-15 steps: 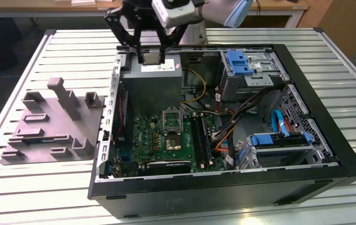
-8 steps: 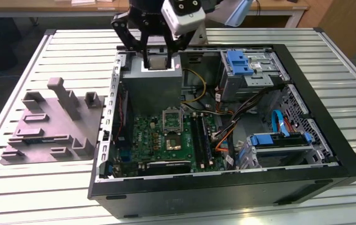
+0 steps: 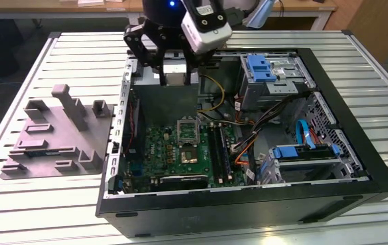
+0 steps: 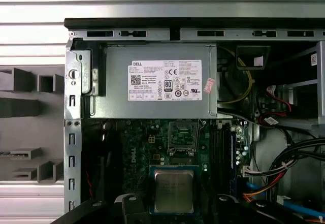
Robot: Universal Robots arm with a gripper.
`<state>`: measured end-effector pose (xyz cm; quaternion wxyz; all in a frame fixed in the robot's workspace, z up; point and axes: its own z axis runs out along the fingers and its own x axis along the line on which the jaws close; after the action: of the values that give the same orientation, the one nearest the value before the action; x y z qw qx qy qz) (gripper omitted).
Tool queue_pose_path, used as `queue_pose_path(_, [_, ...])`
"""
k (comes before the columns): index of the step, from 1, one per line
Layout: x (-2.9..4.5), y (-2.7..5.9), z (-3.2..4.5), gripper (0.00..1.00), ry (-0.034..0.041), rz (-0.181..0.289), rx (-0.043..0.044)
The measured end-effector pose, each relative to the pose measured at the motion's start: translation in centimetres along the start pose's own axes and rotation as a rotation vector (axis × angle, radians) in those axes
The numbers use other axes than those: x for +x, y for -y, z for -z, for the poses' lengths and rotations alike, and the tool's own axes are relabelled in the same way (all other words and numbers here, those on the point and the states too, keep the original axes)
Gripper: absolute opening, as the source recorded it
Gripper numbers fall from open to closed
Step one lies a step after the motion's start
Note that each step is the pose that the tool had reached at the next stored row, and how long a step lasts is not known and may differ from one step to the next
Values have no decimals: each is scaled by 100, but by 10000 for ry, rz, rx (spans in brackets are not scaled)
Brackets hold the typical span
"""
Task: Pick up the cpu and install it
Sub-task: 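Pick up the cpu and move it towards the insertion slot, then place the cpu into insertion slot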
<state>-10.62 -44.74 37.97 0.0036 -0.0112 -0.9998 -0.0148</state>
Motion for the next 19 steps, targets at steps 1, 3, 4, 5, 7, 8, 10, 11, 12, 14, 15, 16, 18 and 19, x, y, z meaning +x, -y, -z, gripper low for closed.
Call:
queue_pose_path(1, [-28, 5, -3, 47, 0, 0, 1])
queue_pose_path(3, [-86, 8, -6, 47, -4, -1, 4])
queue_pose_path(4, [-114, 11, -10, 47, -4, 0, 2])
queue_pose_path(5, [-138, 22, -13, 47, -4, 0, 2])
queue_pose_path(7, [-169, 57, -22, 47, -4, 0, 2])
queue_pose_path(8, [-177, 81, -27, 47, -3, 0, 1])
queue_pose_path(10, [-188, 132, -35, 47, -3, -1, 1])
queue_pose_path(11, [-194, 159, -38, 47, -4, 0, 3])
queue_pose_path(12, [-200, 180, -40, 47, -4, 0, 2])
queue_pose_path(14, [-206, 194, -41, 47, -4, 0, 1])
queue_pose_path(15, [-206, 193, -41, 47, -4, -1, 2])
queue_pose_path(16, [-208, 194, -41, 47, -4, -1, 2])
queue_pose_path(18, [-209, 194, -40, 47, -4, -1, 2])
queue_pose_path(19, [-209, 195, -40, 47, -4, 0, 2])
